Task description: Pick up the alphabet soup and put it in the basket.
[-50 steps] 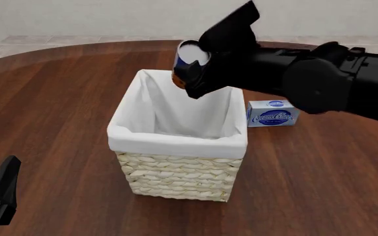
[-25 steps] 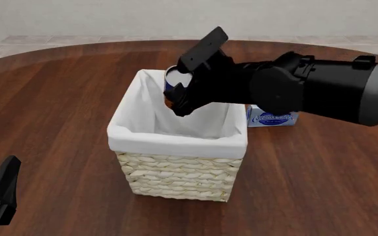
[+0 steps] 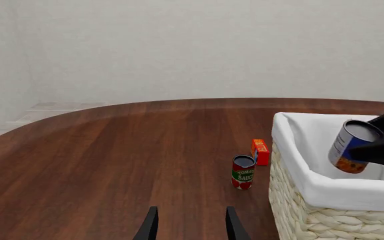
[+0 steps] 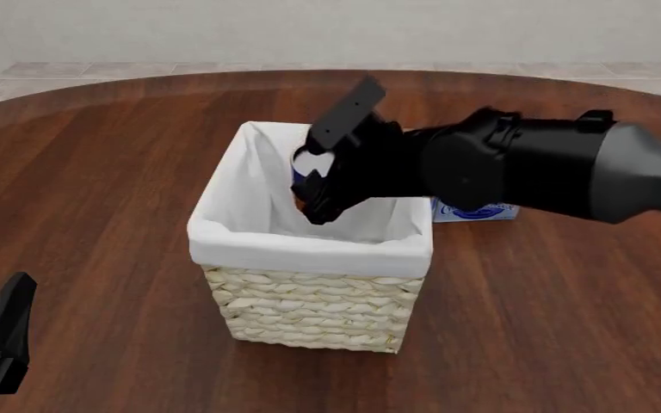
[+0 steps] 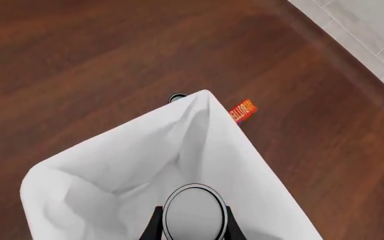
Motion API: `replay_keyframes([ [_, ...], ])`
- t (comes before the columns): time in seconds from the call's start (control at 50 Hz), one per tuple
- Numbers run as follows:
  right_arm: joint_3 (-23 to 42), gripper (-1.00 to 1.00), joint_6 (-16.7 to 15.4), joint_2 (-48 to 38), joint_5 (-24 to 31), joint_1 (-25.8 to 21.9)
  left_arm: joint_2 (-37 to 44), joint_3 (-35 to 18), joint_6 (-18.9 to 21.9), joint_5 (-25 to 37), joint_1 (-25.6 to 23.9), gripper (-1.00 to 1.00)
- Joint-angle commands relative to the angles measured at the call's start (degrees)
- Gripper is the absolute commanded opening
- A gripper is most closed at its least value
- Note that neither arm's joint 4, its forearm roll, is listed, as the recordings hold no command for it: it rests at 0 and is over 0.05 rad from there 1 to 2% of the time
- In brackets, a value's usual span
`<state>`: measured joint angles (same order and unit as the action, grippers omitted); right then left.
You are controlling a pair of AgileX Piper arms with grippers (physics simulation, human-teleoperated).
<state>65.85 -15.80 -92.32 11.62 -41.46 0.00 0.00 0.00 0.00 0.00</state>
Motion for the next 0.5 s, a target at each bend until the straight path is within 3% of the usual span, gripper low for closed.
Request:
replay_keyframes([
  [0.02,-0.27,-1.0,0.67,-1.13,0.26,0.03,0.0,0.0,0.0,0.0,0.0,1.0],
  [0.5,-0.44,-1.0,-0.04,-3.08,0.15,1.21,0.0,0.0,0.0,0.0,0.0,1.0],
])
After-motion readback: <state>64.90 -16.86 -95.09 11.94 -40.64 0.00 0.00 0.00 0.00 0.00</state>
